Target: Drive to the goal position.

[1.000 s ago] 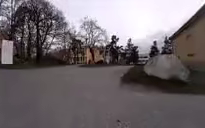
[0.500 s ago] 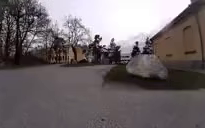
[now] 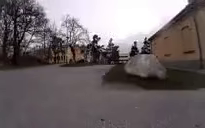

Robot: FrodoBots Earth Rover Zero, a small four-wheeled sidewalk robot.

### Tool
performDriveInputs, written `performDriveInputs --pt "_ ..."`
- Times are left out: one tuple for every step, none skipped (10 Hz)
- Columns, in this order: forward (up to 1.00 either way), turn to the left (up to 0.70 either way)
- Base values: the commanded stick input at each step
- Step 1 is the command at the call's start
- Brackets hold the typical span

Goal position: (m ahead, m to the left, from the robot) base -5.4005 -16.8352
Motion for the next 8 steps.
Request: performDriveInputs --pt "0.00 -1.00" --pt "0.00 -1.00" --pt "0.00 -1.00" --pt "0.00 -1.00" --pt "0.00 -1.00" --pt "0.00 -1.00" --pt "0.00 -1.00" --pt "0.00 -1.00"
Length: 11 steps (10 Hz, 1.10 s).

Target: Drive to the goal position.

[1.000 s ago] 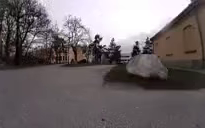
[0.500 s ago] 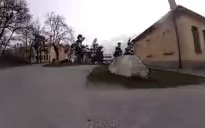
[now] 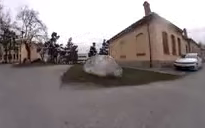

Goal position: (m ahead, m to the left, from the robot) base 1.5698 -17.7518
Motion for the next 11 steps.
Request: performDriveInputs --pt "0.00 -1.00" --pt "0.00 -1.00" --pt "0.00 -1.00" --pt "0.00 -1.00" --pt "0.00 -1.00" --pt "0.00 -1.00" --pt "0.00 -1.00" --pt "0.00 -1.00" --pt "0.00 -1.00" --pt "0.00 -1.00" --pt "0.00 -1.00"
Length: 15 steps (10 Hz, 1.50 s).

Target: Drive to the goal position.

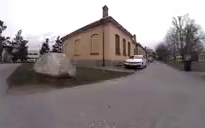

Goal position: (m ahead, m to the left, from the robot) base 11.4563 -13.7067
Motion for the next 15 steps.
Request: performDriveInputs --pt "0.00 -1.00" --pt "0.00 -1.00" --pt "0.00 -1.00" --pt "0.00 -1.00" --pt "0.00 -1.00" --pt "0.00 -1.00" --pt "0.00 -1.00" --pt "0.00 -1.00" --pt "0.00 -1.00" --pt "0.00 -1.00" --pt "0.00 -1.00" --pt "0.00 -1.00" --pt "0.00 -1.00" --pt "0.00 -1.00" --pt "0.00 -0.71"
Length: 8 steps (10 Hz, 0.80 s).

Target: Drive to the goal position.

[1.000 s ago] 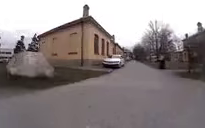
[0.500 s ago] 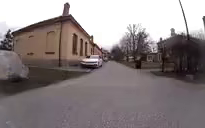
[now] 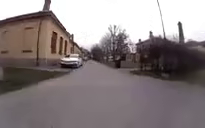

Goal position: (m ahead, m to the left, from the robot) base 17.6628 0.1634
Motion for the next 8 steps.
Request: performDriveInputs --pt "0.00 -0.16" --pt "0.00 0.00" --pt "0.00 0.00" --pt "0.00 0.00" --pt "1.00 0.00" --pt "1.00 0.00" --pt "1.00 0.00" --pt "1.00 0.00"
